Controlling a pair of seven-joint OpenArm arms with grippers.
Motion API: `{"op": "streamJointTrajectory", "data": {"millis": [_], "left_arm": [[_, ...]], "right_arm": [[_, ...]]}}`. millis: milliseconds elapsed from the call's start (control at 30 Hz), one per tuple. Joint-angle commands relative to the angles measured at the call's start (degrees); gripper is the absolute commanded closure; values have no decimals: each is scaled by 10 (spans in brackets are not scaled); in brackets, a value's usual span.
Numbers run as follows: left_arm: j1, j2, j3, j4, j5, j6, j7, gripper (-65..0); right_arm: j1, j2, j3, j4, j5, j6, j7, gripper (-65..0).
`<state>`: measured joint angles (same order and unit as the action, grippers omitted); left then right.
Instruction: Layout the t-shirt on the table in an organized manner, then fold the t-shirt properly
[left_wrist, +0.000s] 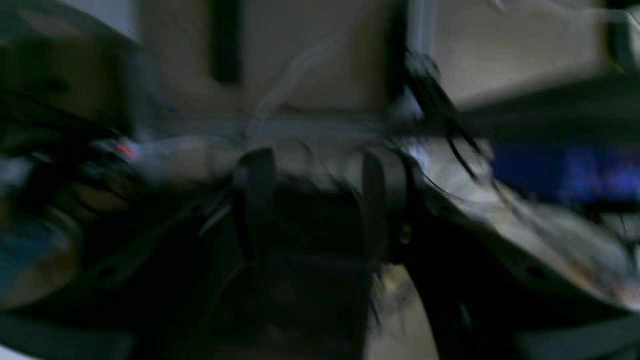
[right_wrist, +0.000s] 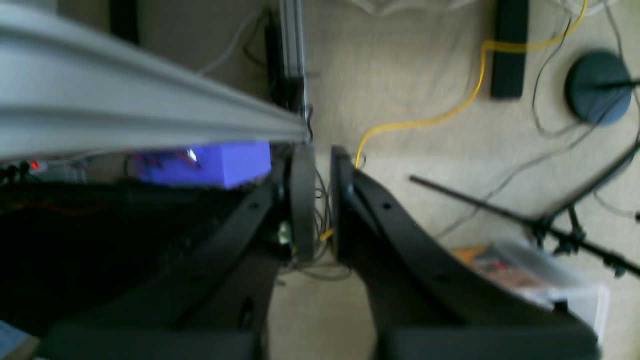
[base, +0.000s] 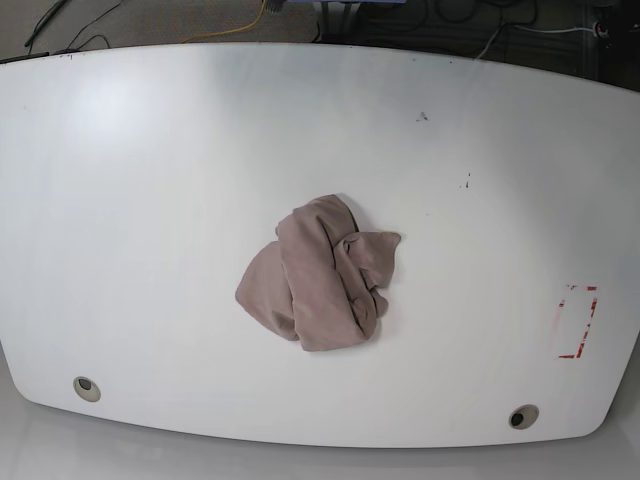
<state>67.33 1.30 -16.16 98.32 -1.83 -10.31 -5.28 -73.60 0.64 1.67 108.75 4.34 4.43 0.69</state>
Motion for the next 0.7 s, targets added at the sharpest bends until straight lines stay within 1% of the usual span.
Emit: {"op": "streamJointTrajectory", "data": {"millis": [0,100,267,400,567,667], "left_arm": [[15,7,-6,26,-3,-10,-7,-267],[15,8,-14,49,-3,-32,-5,-267],[10,20,-40,75,-3,-53,-5,-267],[-2,18,-43,78,-4,-55,-7,-267],[-33,15,-45,78,-4,-55,-7,-267],[-50,2,-52,78,-4,-55,-7,-267]], "right_arm": [[-14,1,1,21,-2,0,8,-48],[-14,1,1,32,-2,0,8,-48],[-14,1,1,39,-2,0,9,-48],[-8,1,1,42,-2,0,13,-48],[19,1,1,43,-2,0,23,-48],[35,1,5,51,-1,0,21,-48]]}}
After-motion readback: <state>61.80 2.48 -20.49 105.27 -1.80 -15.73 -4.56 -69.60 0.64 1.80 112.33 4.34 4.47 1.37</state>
